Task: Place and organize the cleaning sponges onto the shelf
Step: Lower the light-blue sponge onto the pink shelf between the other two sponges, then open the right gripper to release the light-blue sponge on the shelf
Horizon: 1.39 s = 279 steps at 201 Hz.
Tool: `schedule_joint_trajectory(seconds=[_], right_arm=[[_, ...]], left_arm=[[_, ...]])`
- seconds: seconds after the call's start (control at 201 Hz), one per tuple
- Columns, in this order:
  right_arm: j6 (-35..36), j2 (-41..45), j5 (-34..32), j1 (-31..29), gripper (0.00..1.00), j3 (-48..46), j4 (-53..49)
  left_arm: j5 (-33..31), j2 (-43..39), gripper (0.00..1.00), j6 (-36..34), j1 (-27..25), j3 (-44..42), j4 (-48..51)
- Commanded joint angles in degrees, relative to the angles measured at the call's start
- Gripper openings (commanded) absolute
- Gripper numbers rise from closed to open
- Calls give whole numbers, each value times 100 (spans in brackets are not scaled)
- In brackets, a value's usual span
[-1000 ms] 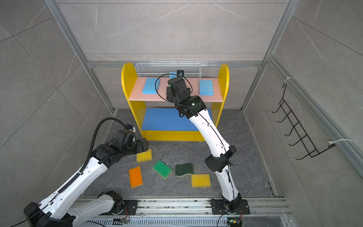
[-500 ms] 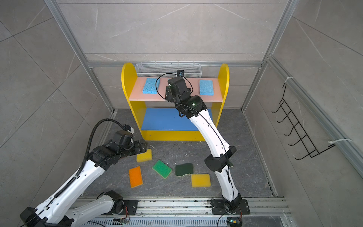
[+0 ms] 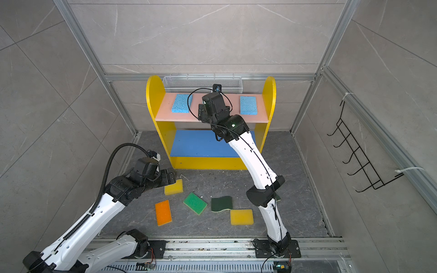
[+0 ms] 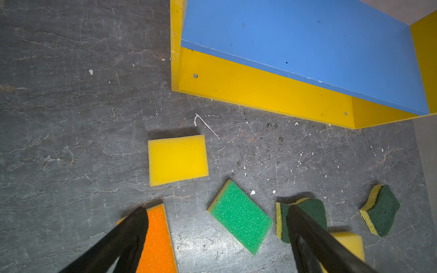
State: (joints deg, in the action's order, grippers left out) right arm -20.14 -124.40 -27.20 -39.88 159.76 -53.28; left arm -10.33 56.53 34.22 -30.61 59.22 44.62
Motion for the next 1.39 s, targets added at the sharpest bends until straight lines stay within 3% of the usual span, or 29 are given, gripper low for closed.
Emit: schedule_joint_trajectory(seconds=[0.0,0.349,0.812,1.041,1.24,1.384], right_arm=[[-96,-60,195,6,88,-25,-605],[819,178,-202,16,99,-22,-798],[1072,-86,532,295,99,195,-671],[1073,-242,1275,321,100,238,-602],[1045,-416,1260,314,99,358,-696],[1006,-423,1168,321,92,354,-802]], left_arm=[[30,-104,94,-31,-15,18,-6],[169,-5,94,-30,-15,107,-46],[26,-109,94,48,-13,138,26],[-13,-31,94,50,-15,202,80],[-39,-52,94,50,-11,200,82],[-48,-66,94,29,-15,178,86]])
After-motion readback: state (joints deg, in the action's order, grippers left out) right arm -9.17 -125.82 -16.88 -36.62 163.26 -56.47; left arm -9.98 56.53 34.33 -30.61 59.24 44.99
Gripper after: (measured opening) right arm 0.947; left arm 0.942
